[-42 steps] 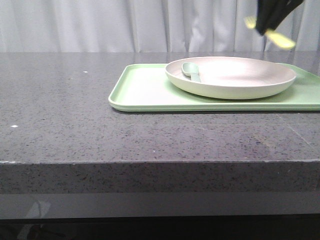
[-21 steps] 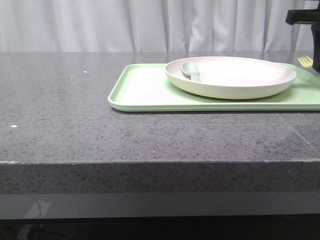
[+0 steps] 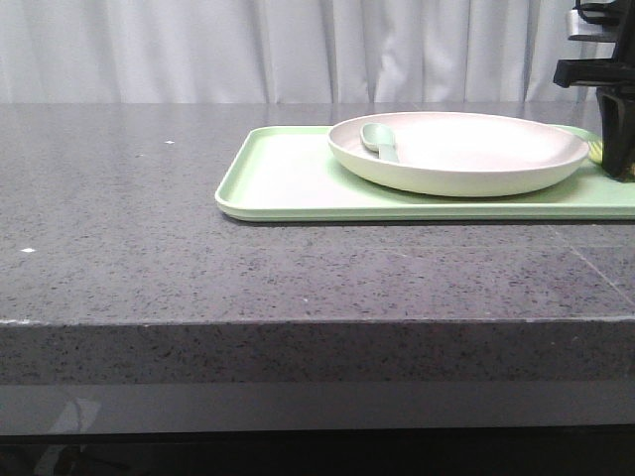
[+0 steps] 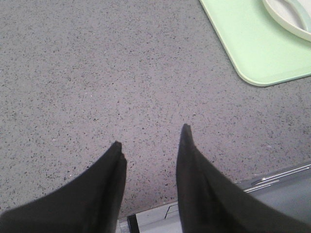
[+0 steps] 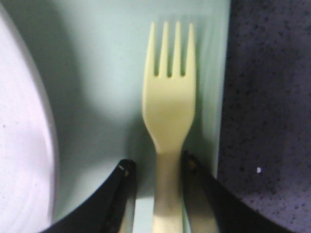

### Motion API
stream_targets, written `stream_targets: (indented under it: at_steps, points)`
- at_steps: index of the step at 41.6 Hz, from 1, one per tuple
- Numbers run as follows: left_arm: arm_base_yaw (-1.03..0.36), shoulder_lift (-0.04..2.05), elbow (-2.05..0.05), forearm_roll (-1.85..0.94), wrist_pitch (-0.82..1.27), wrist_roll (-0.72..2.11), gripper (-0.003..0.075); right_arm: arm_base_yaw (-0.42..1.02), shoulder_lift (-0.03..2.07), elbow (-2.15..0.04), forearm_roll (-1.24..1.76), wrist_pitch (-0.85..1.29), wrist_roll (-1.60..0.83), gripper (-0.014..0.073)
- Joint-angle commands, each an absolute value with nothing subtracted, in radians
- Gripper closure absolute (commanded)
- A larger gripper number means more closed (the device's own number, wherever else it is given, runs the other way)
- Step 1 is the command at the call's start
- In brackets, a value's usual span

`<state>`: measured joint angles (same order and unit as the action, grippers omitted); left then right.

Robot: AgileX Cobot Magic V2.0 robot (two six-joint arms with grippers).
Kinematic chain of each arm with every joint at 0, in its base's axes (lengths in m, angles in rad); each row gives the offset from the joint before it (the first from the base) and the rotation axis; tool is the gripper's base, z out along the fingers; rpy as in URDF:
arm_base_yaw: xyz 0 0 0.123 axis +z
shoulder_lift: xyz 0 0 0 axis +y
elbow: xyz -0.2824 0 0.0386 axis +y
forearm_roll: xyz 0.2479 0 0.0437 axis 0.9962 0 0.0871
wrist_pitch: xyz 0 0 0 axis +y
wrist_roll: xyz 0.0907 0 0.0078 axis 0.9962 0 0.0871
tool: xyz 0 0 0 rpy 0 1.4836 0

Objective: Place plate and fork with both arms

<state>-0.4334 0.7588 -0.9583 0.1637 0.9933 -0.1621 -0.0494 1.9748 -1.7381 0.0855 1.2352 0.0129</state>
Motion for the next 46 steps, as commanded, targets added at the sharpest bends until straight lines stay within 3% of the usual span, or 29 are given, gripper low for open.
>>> stream_targets:
  at_steps: [1, 19, 34, 46]
  points:
    - [-0.443, 0.756, -0.983, 0.173, 0.932, -0.174, 0.0471, -0.054, 1.914, -1.762, 0.088, 1.232, 0.000, 0.0269]
    - [-0.443, 0.756, -0.983, 0.173, 0.930, -0.174, 0.0471, -0.025, 1.650, -1.736, 0.088, 1.272, -0.019, 0.0269]
    - [-0.443, 0.756, -0.983, 0.173, 0.930, -0.174, 0.0471, 0.117, 1.196, -1.401, 0.088, 1.141, -0.057, 0.0269]
    - [-0.443, 0.756, -0.983, 0.173, 0.930, -0.174, 0.0471, 0.124, 0.826, -1.137, 0.088, 1.043, -0.058, 0.0269]
